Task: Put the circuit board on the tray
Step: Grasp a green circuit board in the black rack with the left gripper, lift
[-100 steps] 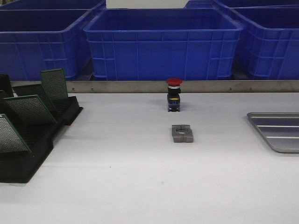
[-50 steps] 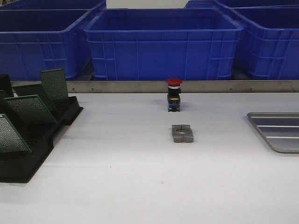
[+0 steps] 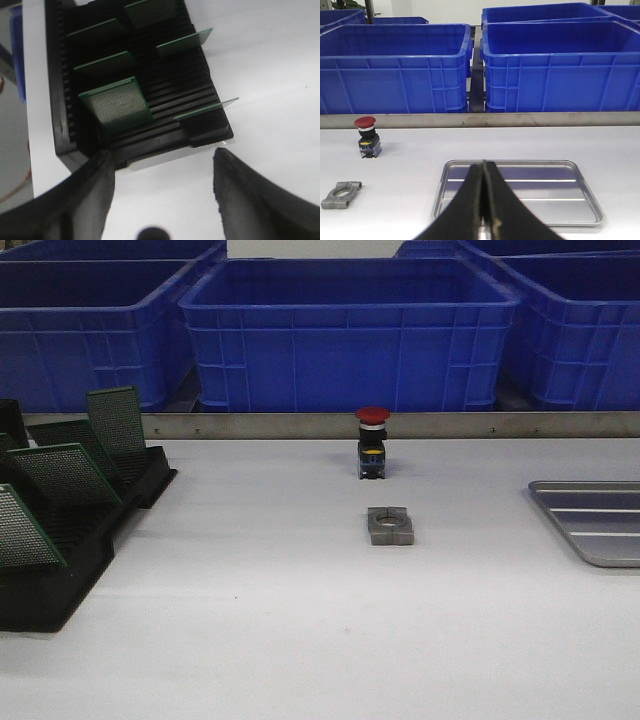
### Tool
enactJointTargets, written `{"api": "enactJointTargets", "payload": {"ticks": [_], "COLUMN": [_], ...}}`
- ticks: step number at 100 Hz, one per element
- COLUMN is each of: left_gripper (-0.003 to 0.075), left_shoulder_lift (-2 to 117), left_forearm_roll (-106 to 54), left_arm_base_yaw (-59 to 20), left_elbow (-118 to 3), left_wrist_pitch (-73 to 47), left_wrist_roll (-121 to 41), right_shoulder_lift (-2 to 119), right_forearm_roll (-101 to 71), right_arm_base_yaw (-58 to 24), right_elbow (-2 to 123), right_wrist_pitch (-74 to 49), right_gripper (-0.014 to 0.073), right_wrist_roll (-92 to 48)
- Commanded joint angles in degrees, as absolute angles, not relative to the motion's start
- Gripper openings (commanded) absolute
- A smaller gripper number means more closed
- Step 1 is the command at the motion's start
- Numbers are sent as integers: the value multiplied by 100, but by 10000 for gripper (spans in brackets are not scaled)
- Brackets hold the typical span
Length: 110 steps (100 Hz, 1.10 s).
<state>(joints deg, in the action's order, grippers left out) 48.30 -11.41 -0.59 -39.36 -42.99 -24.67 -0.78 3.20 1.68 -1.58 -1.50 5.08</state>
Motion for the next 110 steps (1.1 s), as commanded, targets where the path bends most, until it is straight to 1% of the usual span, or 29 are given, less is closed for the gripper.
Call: {"api": "enactJointTargets", "payload": {"ticks": [1, 15, 36, 48, 75, 99, 104, 110], "left_gripper": [439, 439, 439, 439, 439, 438, 423, 373], "left_shoulder_lift": [5046, 5430, 6101, 6397, 7252, 7973, 8086, 8187], "left_forearm_roll": [-1615, -1977, -1903, -1903, -1914, -1903, -1903, -1889], "left_arm_base_yaw": [-211, -527, -722, -722, -732, -960, -960, -960], "left_elbow": [-4282, -4389, -4389, -4399, -4694, -4998, -5049, -5082], "left_wrist_pitch": [-4150, -4203, -3960, -3518, -3519, -3525, -3536, -3550], "left_wrist_roll": [-3903, -6208, -7841, -7916, -8278, -8317, -8317, -8317], "right_shoulder_lift": [-207, -207, -207, -207, -207, -207, -207, -207], "right_forearm_roll": [362, 362, 362, 362, 362, 362, 362, 362], "right_arm_base_yaw": [170, 170, 170, 170, 170, 170, 170, 170], "right_elbow": [-83, -83, -83, -83, -83, -83, -83, -83], "right_wrist_pitch": [271, 271, 271, 271, 271, 271, 271, 271], "right_gripper": [-61, -61, -61, -61, -61, -61, -61, -61], "right_wrist_roll": [491, 491, 491, 491, 491, 491, 491, 491]}}
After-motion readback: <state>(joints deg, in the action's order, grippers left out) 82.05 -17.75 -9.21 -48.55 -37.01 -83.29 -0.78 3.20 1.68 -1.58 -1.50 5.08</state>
